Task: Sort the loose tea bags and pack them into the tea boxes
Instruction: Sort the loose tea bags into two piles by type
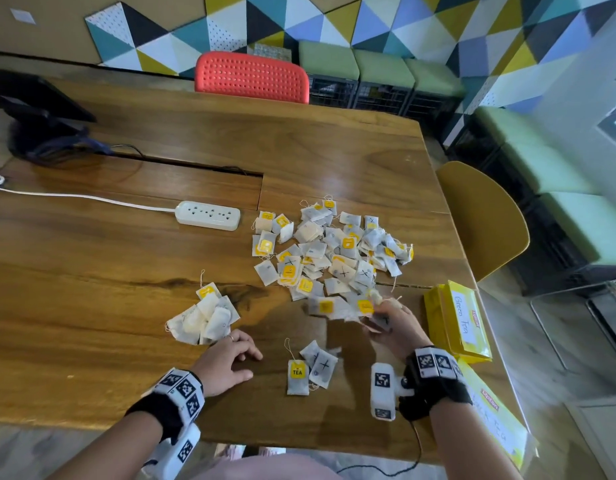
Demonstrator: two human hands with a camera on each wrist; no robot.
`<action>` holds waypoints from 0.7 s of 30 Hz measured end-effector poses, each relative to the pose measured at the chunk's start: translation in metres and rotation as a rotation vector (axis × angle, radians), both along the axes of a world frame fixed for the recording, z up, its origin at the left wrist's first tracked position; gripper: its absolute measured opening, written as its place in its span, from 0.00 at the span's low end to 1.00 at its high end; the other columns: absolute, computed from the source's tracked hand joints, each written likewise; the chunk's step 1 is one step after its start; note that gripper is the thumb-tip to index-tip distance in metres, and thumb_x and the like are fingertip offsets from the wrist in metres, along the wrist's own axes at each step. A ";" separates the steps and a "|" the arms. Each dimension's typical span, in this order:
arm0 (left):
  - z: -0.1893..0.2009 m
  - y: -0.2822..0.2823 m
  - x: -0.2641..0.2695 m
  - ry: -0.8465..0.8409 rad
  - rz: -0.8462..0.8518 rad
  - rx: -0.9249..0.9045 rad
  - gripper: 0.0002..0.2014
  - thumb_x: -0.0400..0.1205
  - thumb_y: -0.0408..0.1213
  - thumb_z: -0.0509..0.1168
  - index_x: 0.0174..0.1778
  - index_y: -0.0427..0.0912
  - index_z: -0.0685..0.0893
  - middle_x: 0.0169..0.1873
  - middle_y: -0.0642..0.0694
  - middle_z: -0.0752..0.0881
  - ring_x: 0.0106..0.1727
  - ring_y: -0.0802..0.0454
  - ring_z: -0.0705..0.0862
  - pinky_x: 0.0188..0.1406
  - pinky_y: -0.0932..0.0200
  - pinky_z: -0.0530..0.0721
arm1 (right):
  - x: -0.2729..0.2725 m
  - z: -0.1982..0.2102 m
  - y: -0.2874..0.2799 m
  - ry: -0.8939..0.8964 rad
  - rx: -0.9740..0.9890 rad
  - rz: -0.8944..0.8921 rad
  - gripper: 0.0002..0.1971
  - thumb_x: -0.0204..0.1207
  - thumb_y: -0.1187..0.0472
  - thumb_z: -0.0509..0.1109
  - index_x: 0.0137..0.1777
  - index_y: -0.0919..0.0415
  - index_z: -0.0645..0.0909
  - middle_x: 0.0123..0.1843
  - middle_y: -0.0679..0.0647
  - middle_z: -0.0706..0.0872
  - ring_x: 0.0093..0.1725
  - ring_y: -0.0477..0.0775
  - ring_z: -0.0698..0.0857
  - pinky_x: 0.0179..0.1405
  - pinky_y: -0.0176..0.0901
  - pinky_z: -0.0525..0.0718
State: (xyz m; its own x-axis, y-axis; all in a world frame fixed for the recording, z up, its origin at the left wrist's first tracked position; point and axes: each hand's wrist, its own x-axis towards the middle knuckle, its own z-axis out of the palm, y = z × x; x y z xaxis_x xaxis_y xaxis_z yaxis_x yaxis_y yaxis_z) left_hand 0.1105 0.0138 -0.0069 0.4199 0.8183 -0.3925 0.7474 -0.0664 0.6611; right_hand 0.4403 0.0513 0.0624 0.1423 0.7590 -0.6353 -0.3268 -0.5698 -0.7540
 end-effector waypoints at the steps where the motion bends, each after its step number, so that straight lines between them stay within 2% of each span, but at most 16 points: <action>1: 0.000 0.000 0.000 0.009 -0.003 0.006 0.14 0.76 0.39 0.73 0.53 0.62 0.82 0.56 0.67 0.71 0.53 0.66 0.77 0.49 0.76 0.74 | -0.003 0.001 -0.006 0.072 0.002 0.011 0.07 0.79 0.72 0.56 0.43 0.64 0.73 0.33 0.58 0.82 0.43 0.61 0.84 0.38 0.49 0.80; 3: 0.000 0.001 0.001 0.027 -0.004 0.014 0.14 0.76 0.40 0.73 0.53 0.62 0.82 0.56 0.68 0.71 0.52 0.66 0.77 0.51 0.74 0.75 | -0.005 -0.003 -0.013 0.170 0.019 0.014 0.05 0.74 0.68 0.60 0.49 0.64 0.75 0.35 0.57 0.80 0.45 0.61 0.85 0.38 0.47 0.83; 4: 0.000 0.000 0.001 0.033 0.001 0.017 0.14 0.76 0.41 0.73 0.53 0.62 0.82 0.56 0.67 0.71 0.52 0.66 0.77 0.51 0.73 0.75 | -0.006 -0.007 -0.015 0.190 0.024 -0.005 0.10 0.72 0.66 0.63 0.53 0.65 0.75 0.38 0.57 0.79 0.46 0.62 0.86 0.38 0.48 0.85; 6: -0.001 0.000 0.001 0.035 0.015 0.023 0.14 0.76 0.41 0.73 0.53 0.62 0.82 0.56 0.67 0.72 0.52 0.65 0.78 0.52 0.72 0.77 | -0.009 -0.012 -0.017 0.183 -0.004 -0.044 0.12 0.75 0.62 0.68 0.57 0.63 0.76 0.42 0.57 0.78 0.47 0.62 0.86 0.37 0.47 0.86; 8: 0.000 0.000 0.002 0.023 0.036 0.019 0.14 0.76 0.40 0.73 0.51 0.63 0.81 0.55 0.66 0.73 0.51 0.64 0.78 0.53 0.71 0.78 | -0.012 -0.013 -0.018 0.109 -0.024 -0.028 0.09 0.80 0.60 0.68 0.56 0.62 0.77 0.42 0.57 0.79 0.43 0.58 0.86 0.35 0.43 0.84; 10: 0.002 0.000 0.004 0.022 0.056 0.025 0.13 0.77 0.39 0.72 0.51 0.63 0.80 0.54 0.63 0.74 0.49 0.63 0.80 0.50 0.72 0.79 | -0.014 -0.014 -0.019 0.038 -0.020 0.019 0.05 0.81 0.62 0.67 0.54 0.63 0.78 0.44 0.60 0.82 0.40 0.56 0.85 0.36 0.42 0.82; 13: 0.011 0.004 0.013 0.008 0.098 0.065 0.11 0.80 0.39 0.69 0.55 0.60 0.81 0.56 0.60 0.76 0.45 0.61 0.82 0.48 0.69 0.81 | -0.014 -0.017 -0.022 -0.021 0.009 0.117 0.07 0.81 0.67 0.65 0.57 0.68 0.79 0.57 0.68 0.84 0.46 0.59 0.84 0.40 0.42 0.83; 14: 0.016 0.006 0.018 -0.009 0.107 0.089 0.11 0.81 0.39 0.68 0.56 0.59 0.81 0.56 0.60 0.76 0.45 0.61 0.82 0.48 0.69 0.81 | -0.014 -0.017 -0.023 -0.054 0.017 0.168 0.08 0.82 0.69 0.64 0.58 0.69 0.79 0.58 0.69 0.83 0.47 0.59 0.84 0.39 0.41 0.83; 18: 0.036 0.014 0.041 -0.120 0.093 0.182 0.10 0.83 0.41 0.66 0.59 0.56 0.82 0.57 0.59 0.78 0.48 0.64 0.81 0.46 0.75 0.77 | -0.029 -0.015 -0.023 -0.156 0.016 0.356 0.11 0.83 0.73 0.59 0.61 0.75 0.77 0.49 0.65 0.83 0.42 0.53 0.84 0.40 0.38 0.84; 21: 0.050 0.020 0.059 -0.185 0.101 0.201 0.11 0.84 0.44 0.64 0.60 0.51 0.84 0.56 0.56 0.82 0.51 0.62 0.81 0.47 0.72 0.77 | -0.041 -0.010 -0.024 -0.268 0.096 0.500 0.12 0.79 0.75 0.65 0.61 0.72 0.79 0.42 0.56 0.86 0.35 0.43 0.87 0.35 0.32 0.84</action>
